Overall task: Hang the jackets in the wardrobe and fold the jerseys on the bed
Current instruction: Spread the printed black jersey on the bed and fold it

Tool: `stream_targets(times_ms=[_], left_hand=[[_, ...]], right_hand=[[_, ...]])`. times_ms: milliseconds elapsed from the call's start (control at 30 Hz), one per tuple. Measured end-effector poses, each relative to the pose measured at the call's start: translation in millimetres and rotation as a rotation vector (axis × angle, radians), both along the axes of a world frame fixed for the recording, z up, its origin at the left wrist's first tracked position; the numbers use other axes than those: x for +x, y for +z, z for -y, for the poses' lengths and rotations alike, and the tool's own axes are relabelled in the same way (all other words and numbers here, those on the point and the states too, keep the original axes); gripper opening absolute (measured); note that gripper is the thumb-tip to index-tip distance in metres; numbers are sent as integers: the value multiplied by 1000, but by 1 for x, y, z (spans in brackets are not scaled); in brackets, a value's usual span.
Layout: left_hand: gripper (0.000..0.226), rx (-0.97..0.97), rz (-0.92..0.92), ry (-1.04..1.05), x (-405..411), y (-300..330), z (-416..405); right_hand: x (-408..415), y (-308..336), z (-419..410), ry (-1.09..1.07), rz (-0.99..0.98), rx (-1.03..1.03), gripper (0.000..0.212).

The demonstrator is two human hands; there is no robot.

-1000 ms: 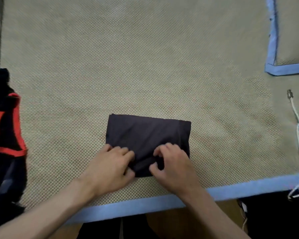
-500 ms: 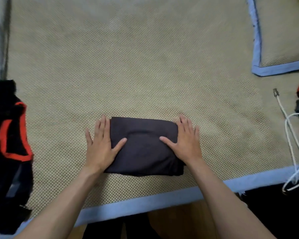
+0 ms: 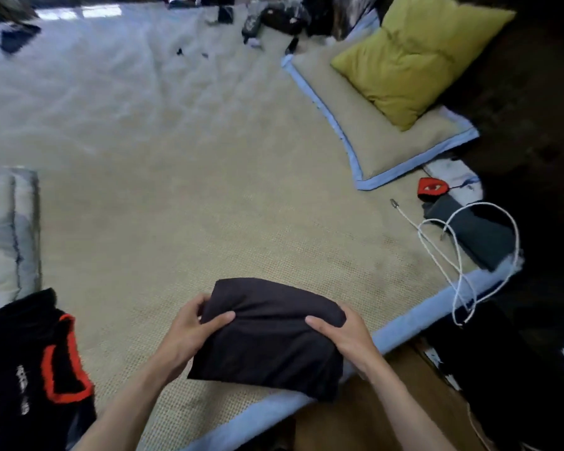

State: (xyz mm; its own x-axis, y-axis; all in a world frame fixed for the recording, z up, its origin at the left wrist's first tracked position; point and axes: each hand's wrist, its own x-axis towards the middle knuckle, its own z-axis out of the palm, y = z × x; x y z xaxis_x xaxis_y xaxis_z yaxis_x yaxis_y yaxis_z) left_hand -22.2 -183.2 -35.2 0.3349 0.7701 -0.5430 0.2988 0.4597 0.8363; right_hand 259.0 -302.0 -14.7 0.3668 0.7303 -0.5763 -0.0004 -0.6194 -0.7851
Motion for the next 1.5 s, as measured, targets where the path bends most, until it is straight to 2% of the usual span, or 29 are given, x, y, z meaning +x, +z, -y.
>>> stream_targets(times_ms=[67, 267, 400, 500, 667, 767, 833, 933, 1033, 1233, 1333, 1500], left_hand=[[57, 40, 45, -95, 12, 46, -5], [49, 183, 225, -382, 78, 202, -17], [48, 265, 420, -563, 130, 306, 13], [62, 293, 574, -725, 158, 374, 60], [41, 324, 841, -982, 190, 469, 177], [39, 285, 1018, -1110, 192, 524, 265], [37, 256, 1128, -1181, 182, 555, 325], [43, 199, 1235, -1297, 156, 588, 406], [37, 170, 1301, -1432, 127, 602, 473], [27, 65, 1285, -1628, 77, 608, 584], [26, 46, 1247, -1706, 61, 608, 624], [21, 165, 1141, -1697, 81, 599, 679]], right_hand=[[1, 47, 19, -114, 41, 39, 36], [11, 215, 76, -425, 195, 217, 34], [6, 318, 149, -636, 401, 353, 40], [-16, 387, 222, -787, 517, 422, 44], [-93, 499, 348, -1032, 762, 479, 43], [-158, 569, 413, -1106, 962, 457, 36], [-202, 604, 457, -1166, 1080, 413, 38], [-266, 635, 521, -1304, 1180, 367, 38], [-327, 642, 582, -1473, 1193, 345, 37], [-419, 625, 678, -1737, 1164, 310, 41], [-441, 614, 709, -1812, 1136, 307, 37], [-422, 586, 756, -1912, 1112, 239, 39]])
